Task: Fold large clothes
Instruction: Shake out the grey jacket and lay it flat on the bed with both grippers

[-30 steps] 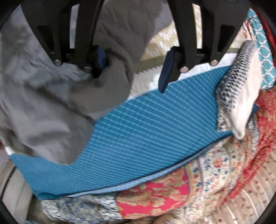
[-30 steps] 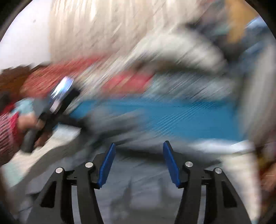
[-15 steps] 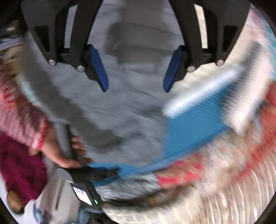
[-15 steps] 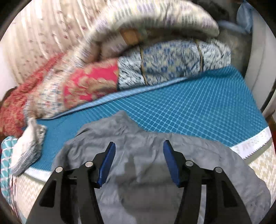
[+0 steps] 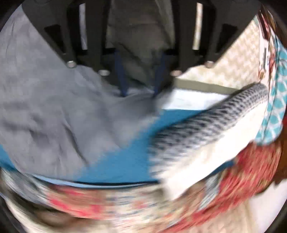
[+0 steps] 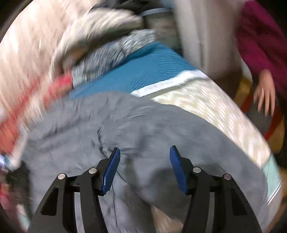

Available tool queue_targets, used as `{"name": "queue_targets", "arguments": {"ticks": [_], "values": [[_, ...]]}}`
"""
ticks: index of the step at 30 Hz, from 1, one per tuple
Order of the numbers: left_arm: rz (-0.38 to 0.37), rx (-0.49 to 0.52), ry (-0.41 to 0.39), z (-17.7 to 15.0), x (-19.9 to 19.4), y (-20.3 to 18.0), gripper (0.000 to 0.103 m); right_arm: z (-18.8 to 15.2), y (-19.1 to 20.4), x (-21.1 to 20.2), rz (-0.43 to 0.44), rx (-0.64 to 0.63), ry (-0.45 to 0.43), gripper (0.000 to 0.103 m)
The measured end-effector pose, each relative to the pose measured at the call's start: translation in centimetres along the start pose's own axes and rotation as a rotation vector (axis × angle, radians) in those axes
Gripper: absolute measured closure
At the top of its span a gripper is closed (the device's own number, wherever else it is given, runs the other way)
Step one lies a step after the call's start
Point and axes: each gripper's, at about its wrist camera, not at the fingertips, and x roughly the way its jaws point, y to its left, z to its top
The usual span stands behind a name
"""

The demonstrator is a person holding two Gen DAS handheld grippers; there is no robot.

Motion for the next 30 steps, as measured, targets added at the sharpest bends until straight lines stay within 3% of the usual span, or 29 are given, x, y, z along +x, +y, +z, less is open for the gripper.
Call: {"name": "queue_targets", "arguments": {"ticks": [1,3,4,5,9,13,14,15,16,18,20,22,27,30], "values": [[0.013,-0.045,0.004,0.7,-0.3,1.2,0.083,-0.5,-1.1,-1.5,0.037,0.051,-0.011,0.048],[0.006,-0.101,-0.069,1.1,-2.7,2.8,0.078,-2.5,-2.7,-4.6,0.124,0.121,-0.031,0.048],[-0.010,-0.109,-0.089,0.9,-3.8,3.3,0.063,-3.8,-3.0,-5.7,0.150,0.134,-0.021,0.048],[-0.039,-0.111,-0.098,0.6,-4.7,3.5,0.057,-4.3,-2.8,-6.1,0.162,0.132,-0.010,0.048],[-0.182,-0.054,-0.117,-3.0,-9.1,2.1,0.057,-7.3,-1.2,-5.7,0.228,0.068,0.092,0.048],[-0.296,0.076,-0.085,-8.5,-11.4,-2.4,0.057,-5.6,-3.2,-1.3,0.153,0.120,0.148,0.048],[-0.276,0.111,-0.063,-9.8,-11.0,-3.3,0.057,-4.6,-4.3,-0.4,0.093,0.126,0.135,0.048],[-0.240,0.133,-0.051,-10.6,-10.4,-4.0,0.057,-3.6,-6.3,0.2,-0.039,0.150,0.089,0.048],[-0.194,0.150,-0.037,-10.9,-9.3,-4.4,0.057,-2.8,-7.3,0.4,-0.110,0.169,0.054,0.048],[-0.054,0.167,0.017,-10.7,-5.7,-3.6,0.057,-2.0,-8.6,-0.3,-0.174,0.241,0.029,0.048],[0.076,0.114,0.060,-9.7,-2.5,-0.8,0.057,-3.4,-7.7,-2.4,-0.023,0.293,0.028,0.048],[0.094,0.054,0.080,-9.0,-1.7,1.5,0.057,-5.9,-5.4,-4.8,0.058,0.210,0.041,0.048],[-0.064,-0.090,0.005,-9.3,-7.2,6.3,0.057,-13.3,0.7,-9.1,0.175,-0.011,0.112,0.048],[-0.143,-0.119,-0.037,-12.2,-11.5,7.4,0.057,-15.5,6.1,-9.3,0.279,-0.094,0.164,0.048]]}}
